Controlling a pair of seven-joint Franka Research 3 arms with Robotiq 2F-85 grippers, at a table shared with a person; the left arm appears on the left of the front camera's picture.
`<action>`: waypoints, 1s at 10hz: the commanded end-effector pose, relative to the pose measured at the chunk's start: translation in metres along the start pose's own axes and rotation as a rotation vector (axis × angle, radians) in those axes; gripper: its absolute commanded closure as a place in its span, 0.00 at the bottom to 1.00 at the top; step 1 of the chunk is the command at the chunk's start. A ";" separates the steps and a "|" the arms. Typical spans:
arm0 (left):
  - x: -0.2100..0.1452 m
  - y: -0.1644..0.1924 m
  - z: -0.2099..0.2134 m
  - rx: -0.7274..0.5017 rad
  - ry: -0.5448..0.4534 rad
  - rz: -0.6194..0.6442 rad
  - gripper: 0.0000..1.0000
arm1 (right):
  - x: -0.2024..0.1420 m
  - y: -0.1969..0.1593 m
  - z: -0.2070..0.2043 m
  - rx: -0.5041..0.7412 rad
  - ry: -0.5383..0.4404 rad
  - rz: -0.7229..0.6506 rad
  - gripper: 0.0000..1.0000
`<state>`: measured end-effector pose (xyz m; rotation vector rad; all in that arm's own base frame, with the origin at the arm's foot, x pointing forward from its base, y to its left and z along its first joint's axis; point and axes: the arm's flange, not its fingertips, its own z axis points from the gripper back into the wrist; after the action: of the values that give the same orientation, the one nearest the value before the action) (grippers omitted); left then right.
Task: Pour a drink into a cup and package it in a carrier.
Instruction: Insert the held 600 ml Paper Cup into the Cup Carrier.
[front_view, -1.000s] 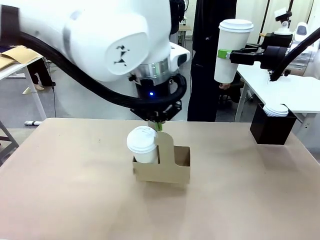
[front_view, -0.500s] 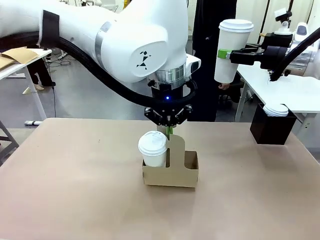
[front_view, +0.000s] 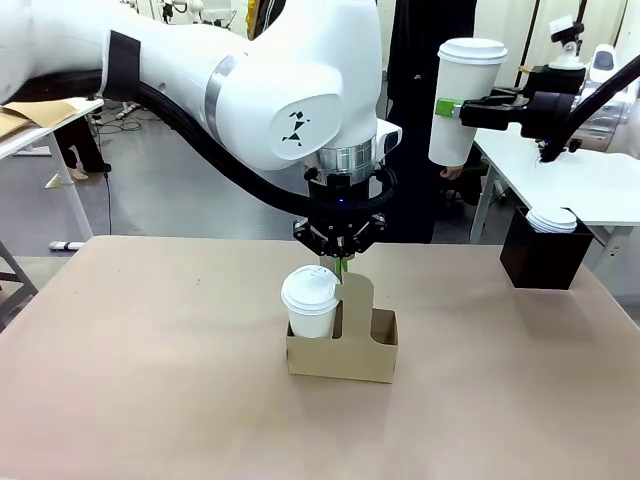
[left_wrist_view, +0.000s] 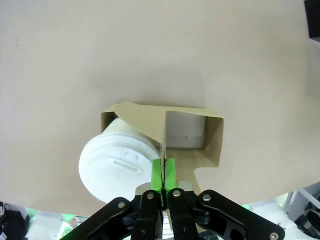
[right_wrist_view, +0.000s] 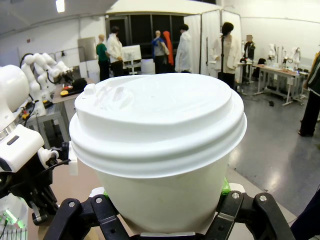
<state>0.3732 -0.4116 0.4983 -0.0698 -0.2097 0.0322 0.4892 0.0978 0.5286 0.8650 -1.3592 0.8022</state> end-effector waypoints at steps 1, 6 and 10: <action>0.000 0.001 0.000 0.002 0.003 0.005 0.98 | 0.005 0.000 -0.003 -0.002 -0.011 -0.008 0.20; 0.003 0.003 0.008 -0.003 0.000 -0.009 0.41 | 0.005 0.000 -0.003 -0.002 -0.011 -0.008 0.20; 0.007 0.029 0.061 -0.100 -0.020 -0.081 0.17 | -0.036 -0.019 -0.003 0.116 0.054 -0.043 0.20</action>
<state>0.3749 -0.3964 0.5452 -0.1364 -0.2402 -0.0114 0.4947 0.0986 0.5042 0.9036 -1.3032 0.8266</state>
